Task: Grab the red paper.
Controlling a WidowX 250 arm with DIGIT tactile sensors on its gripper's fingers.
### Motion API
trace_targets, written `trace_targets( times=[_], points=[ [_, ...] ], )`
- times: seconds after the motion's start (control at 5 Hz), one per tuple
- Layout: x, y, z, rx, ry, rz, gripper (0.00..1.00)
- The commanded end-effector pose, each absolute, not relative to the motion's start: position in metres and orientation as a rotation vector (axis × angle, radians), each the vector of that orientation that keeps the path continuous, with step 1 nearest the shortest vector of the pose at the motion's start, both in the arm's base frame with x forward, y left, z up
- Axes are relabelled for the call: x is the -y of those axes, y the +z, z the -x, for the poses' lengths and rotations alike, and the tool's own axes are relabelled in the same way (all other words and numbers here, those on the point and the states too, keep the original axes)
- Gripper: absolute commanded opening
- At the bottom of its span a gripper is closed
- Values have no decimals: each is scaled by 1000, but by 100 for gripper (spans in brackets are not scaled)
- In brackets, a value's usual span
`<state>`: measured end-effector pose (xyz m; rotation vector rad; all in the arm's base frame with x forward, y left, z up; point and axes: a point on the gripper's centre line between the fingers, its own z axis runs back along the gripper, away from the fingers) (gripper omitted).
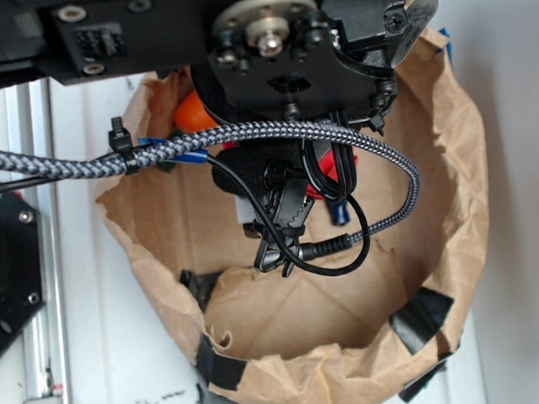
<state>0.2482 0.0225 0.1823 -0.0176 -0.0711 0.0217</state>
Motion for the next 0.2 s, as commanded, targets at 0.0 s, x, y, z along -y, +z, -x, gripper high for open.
trace_targets(
  times=[0.0],
  points=[
    [9, 198, -252, 138, -57, 7, 0]
  ],
)
